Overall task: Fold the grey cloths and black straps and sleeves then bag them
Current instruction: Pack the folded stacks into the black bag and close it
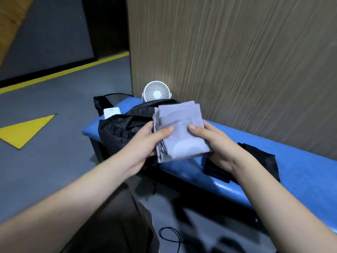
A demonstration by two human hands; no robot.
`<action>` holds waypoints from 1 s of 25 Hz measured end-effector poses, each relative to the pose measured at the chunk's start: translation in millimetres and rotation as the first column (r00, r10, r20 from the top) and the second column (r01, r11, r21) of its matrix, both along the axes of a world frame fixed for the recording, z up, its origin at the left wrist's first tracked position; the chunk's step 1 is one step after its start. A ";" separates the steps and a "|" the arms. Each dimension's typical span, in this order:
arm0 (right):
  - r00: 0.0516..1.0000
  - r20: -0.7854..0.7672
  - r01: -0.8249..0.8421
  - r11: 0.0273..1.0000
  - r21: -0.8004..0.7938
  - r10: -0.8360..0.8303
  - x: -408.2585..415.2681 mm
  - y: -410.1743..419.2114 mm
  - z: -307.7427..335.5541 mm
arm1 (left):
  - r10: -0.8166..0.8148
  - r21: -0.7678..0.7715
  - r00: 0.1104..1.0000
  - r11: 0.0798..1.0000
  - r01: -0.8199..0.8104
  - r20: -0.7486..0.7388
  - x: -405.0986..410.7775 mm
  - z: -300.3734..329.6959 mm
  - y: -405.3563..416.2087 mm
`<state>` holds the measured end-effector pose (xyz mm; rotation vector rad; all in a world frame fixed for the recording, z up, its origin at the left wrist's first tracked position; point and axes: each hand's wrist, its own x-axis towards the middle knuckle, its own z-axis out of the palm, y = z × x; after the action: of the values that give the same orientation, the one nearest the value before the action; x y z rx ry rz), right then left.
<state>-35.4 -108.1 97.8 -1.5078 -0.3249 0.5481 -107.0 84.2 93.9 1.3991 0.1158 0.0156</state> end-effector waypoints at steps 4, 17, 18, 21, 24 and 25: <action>0.989 0.091 0.112 0.993 0.026 -0.114 37.2 49.7 5.1 | 0.106 0.188 0.994 0.976 -0.106 0.011 40.7 24.1 53.4; 0.938 0.339 0.174 0.946 -0.275 -0.074 127.1 153.1 -51.5 | 0.063 0.531 0.998 0.845 -0.063 0.018 123.7 -29.5 142.0; 0.930 0.363 0.179 0.936 -0.303 -0.060 129.2 152.5 -56.0 | 0.049 0.548 0.999 0.835 -0.048 0.013 127.1 -35.5 144.8; 0.919 0.391 0.192 0.925 -0.328 -0.052 134.4 149.2 -63.2 | 0.013 0.566 1.000 0.824 -0.002 -0.015 136.3 -48.6 148.7; 0.920 0.390 0.157 0.883 -0.443 0.032 136.3 143.0 -69.1 | -0.039 0.594 0.998 0.802 0.063 -0.052 137.2 -56.7 146.2; 0.922 0.381 0.135 0.865 -0.484 0.070 136.3 139.5 -69.9 | -0.053 0.592 0.996 0.801 0.082 -0.065 135.6 -58.9 145.9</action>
<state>100.9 31.4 27.9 -2.1381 -0.4864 0.3084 28.5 230.1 35.0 2.0400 0.1025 -0.0438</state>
